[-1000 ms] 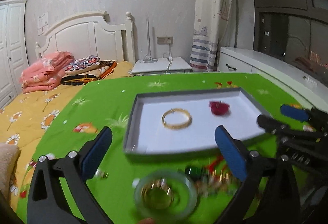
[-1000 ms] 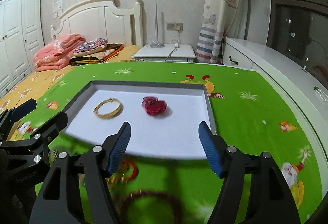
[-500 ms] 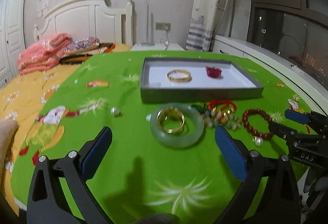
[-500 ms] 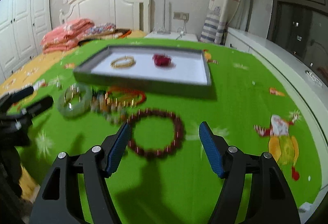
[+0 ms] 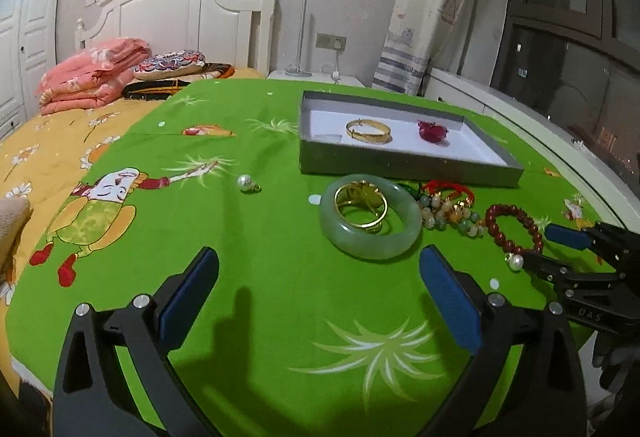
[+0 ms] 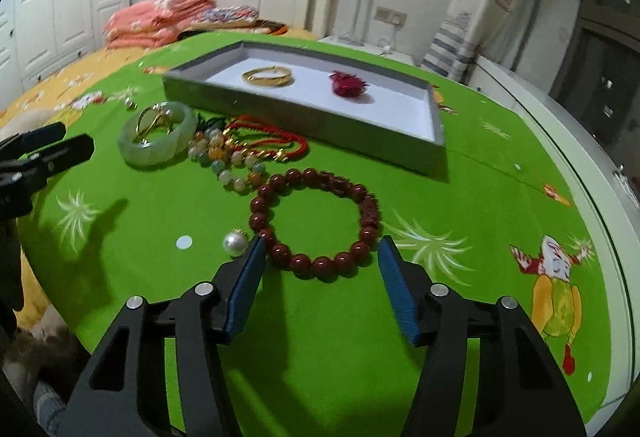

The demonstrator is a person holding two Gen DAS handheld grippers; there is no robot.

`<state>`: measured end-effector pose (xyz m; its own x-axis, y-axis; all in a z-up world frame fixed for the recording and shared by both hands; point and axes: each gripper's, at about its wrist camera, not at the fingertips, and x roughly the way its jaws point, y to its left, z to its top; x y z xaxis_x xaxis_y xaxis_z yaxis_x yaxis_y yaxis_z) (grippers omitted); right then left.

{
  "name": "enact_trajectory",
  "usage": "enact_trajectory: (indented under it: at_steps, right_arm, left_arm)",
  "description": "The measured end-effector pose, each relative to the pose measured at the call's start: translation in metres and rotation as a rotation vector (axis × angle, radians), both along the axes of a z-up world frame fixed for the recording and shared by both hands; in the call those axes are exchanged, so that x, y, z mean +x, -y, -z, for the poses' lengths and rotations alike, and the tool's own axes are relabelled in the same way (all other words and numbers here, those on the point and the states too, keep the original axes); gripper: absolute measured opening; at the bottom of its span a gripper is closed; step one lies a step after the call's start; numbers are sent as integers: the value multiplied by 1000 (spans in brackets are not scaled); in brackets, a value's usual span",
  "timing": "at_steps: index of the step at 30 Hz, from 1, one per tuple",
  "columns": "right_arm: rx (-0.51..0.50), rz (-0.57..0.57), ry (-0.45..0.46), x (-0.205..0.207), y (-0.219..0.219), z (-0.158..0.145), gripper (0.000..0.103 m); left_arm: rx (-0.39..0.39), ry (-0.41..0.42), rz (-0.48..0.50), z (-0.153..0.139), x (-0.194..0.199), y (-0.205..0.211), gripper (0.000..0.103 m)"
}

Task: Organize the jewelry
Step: 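Withdraw both open grippers from the tray back toward the jewelry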

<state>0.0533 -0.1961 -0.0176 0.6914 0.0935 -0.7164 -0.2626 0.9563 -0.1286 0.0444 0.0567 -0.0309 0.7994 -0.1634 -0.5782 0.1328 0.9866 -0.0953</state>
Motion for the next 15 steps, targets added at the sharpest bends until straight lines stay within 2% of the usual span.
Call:
enact_trajectory:
  at_steps: [4, 9, 15]
  right_arm:
    - [-11, -14, -4, 5, -4, -1, 53]
    - [-39, -39, -13, 13, -16, -2, 53]
    - [-84, -80, -15, 25, -31, -5, 53]
  left_arm:
    - [31, 10, 15, 0, -3, 7, 97]
    - [6, -26, 92, 8, -9, 17, 97]
    - [47, 12, 106, 7, -17, 27, 97]
